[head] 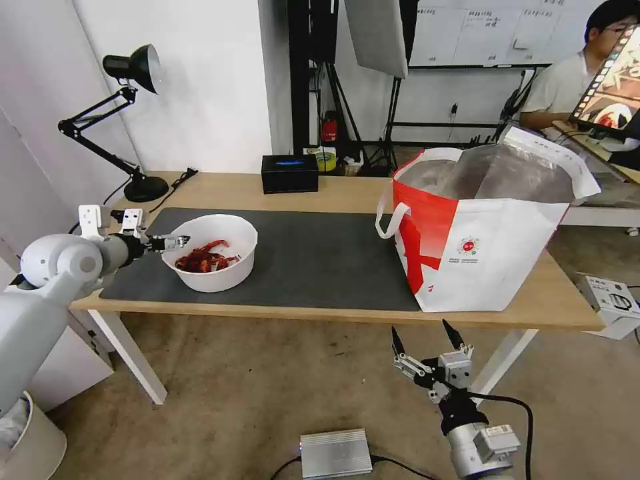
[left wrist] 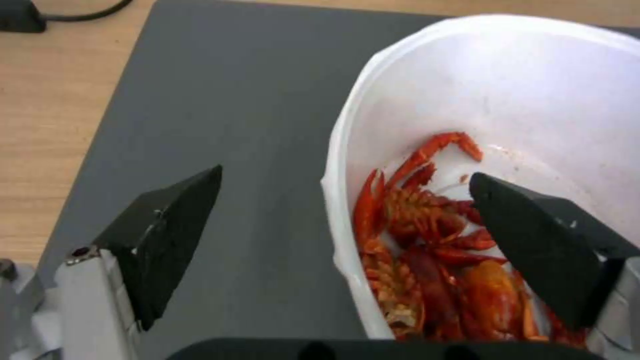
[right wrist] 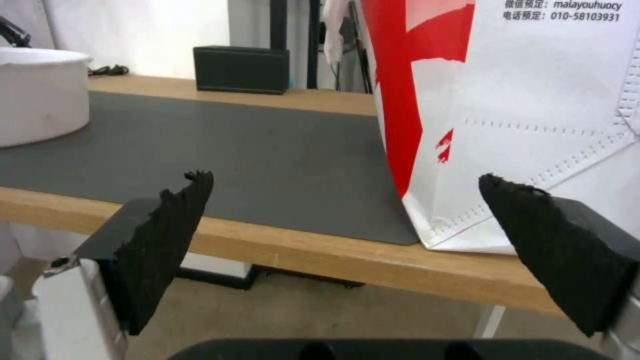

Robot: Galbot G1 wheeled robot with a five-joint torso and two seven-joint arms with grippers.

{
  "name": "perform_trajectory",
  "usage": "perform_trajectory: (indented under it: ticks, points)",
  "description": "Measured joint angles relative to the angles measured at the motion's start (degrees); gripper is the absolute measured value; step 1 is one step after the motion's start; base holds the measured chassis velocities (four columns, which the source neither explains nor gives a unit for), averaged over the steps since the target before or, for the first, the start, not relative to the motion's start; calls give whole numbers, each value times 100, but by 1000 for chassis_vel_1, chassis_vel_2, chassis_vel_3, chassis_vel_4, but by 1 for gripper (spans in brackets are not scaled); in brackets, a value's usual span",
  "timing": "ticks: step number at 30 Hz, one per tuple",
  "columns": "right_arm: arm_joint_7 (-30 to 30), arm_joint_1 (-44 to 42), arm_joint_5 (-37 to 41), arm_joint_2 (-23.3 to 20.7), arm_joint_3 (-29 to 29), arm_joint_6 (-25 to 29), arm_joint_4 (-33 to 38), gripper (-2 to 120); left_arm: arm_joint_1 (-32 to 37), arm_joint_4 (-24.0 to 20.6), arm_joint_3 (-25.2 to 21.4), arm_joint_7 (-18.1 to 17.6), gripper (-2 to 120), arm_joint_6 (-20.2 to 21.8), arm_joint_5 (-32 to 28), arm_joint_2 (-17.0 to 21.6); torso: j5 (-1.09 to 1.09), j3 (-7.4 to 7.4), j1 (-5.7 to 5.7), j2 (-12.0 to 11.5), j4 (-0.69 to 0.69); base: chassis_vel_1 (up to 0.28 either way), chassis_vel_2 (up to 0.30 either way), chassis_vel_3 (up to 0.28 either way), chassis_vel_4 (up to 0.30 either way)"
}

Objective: Pick up the trash from the table and place it into the takeout bag.

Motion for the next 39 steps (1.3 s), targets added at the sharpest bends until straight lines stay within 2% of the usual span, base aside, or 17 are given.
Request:
perform_trajectory:
  ticks: [7, 21, 26, 29, 30, 33, 34, 36, 38, 39]
  points:
    - [0, 0, 0, 0, 0, 0, 0, 100, 21, 154, 3, 62, 100, -6, 35, -125, 0, 0, 0, 0, -1, 0, 0, 0, 0]
    - [0, 0, 0, 0, 0, 0, 0, 100, 137, 170, -43, 114, 99, -13, 56, -228, 0, 0, 0, 0, -1, 0, 0, 0, 0]
    - [0, 0, 0, 0, 0, 0, 0, 100, 178, 139, -69, 148, 79, -21, 90, -262, 1, 0, 0, 0, 0, 0, 0, 0, 0]
    - [0, 0, 0, 0, 0, 0, 0, 100, 195, 124, -80, 163, 72, -22, 102, -280, 2, 0, 0, 0, 0, 0, 0, 0, 0]
    - [0, 0, 0, 0, 0, 0, 0, 100, 203, 117, -89, 170, 65, -23, 106, -292, 1, 0, 0, 1, -1, 0, 0, 0, 0]
    - [0, 0, 0, 0, 0, 0, 0, 100, 217, 102, -99, 181, 59, -24, 108, -297, 2, 0, 0, 0, -1, 0, 0, 0, 0]
    - [0, 0, 0, 0, 0, 0, 0, 100, 240, 84, -110, 192, 51, -24, 109, -298, 2, 0, 0, 0, -1, 0, 0, 0, 0]
    - [0, 0, 0, 0, 0, 0, 0, 100, 258, 69, -118, 197, 47, -25, 110, -299, 2, 0, 0, 1, -1, 0, 0, 0, 0]
    - [0, 0, 0, 0, 0, 0, 0, 100, 307, 35, -140, 199, 35, -27, 112, -302, 2, -1, 0, 0, -1, 0, 0, 0, 0]
    - [0, 0, 0, 0, 0, 0, 0, 100, 307, 35, -140, 199, 35, -27, 112, -302, 2, -1, 0, 0, -1, 0, 0, 0, 0]
